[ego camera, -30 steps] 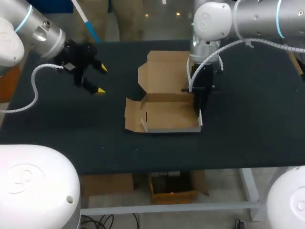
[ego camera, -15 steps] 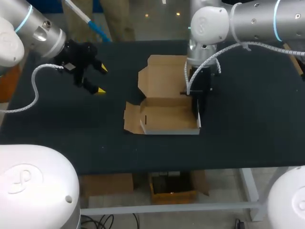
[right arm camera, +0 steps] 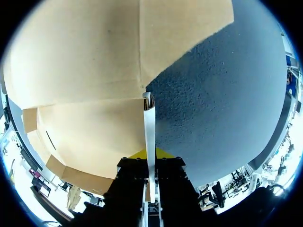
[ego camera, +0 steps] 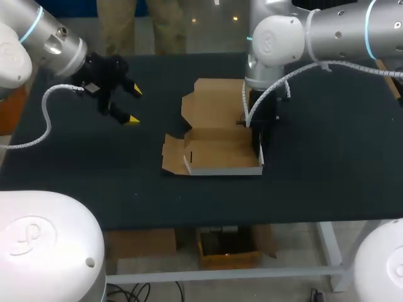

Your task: Assemble the packaging by folding the flat box into shape, placing the metal phone stand inside, and closing the box properly

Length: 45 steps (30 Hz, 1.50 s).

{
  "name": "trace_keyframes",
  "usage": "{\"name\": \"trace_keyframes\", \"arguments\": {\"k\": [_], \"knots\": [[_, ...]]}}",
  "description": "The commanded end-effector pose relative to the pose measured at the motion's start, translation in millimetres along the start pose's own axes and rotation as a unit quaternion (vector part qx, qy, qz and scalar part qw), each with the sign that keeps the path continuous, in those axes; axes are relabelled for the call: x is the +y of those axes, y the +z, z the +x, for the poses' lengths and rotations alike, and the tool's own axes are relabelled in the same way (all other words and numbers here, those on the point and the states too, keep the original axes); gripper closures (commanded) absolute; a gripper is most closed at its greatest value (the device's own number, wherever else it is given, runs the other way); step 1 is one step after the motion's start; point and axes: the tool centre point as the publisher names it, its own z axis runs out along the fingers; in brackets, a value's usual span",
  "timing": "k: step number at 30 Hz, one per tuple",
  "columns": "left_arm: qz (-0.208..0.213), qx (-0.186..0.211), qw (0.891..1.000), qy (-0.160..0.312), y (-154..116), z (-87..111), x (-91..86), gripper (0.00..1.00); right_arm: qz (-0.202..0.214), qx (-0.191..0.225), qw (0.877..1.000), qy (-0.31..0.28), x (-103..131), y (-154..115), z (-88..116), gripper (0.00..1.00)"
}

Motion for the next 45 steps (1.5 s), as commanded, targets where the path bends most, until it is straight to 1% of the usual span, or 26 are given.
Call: {"name": "trace_keyframes", "arguments": {"k": [1,6,10,14,23,27,32,37,45], "knots": [[-0.002,0.002,1.000,0.000,-0.9,-0.4,-0.5,0.00,-0.033,0.000,0.999,0.008,-9.5,3.6,-0.7,0.94],[-0.002,0.002,1.000,0.000,-0.9,-0.4,-0.5,0.00,-0.056,0.002,0.998,0.023,-10.1,5.2,-0.8,0.91],[-0.002,0.002,1.000,0.000,-0.9,-0.4,-0.5,0.00,-0.067,0.001,0.997,0.030,-10.0,5.9,-0.8,0.87],[-0.002,0.002,1.000,0.000,-0.9,-0.4,-0.5,0.00,-0.080,0.003,0.996,0.038,-10.2,6.4,-1.0,0.87],[-0.002,0.002,1.000,0.000,-0.9,-0.4,-0.5,0.00,-0.123,0.003,0.991,0.059,-14.8,6.1,-1.4,0.87],[-0.002,0.002,1.000,0.000,-0.9,-0.4,-0.5,0.00,-0.143,0.013,0.988,0.054,-14.8,8.7,-1.4,0.86],[-0.002,0.002,1.000,0.000,-0.9,-0.4,-0.5,0.00,-0.155,0.019,0.986,0.053,-12.9,11.7,-2.9,0.86],[-0.002,0.002,1.000,0.000,-0.9,-0.4,-0.5,0.00,-0.164,0.025,0.985,0.052,-11.8,12.9,-3.4,0.88],[-0.002,0.002,1.000,0.000,-0.9,-0.4,-0.5,0.00,-0.191,0.028,0.980,0.049,-13.8,8.2,-1.8,0.91]]}}
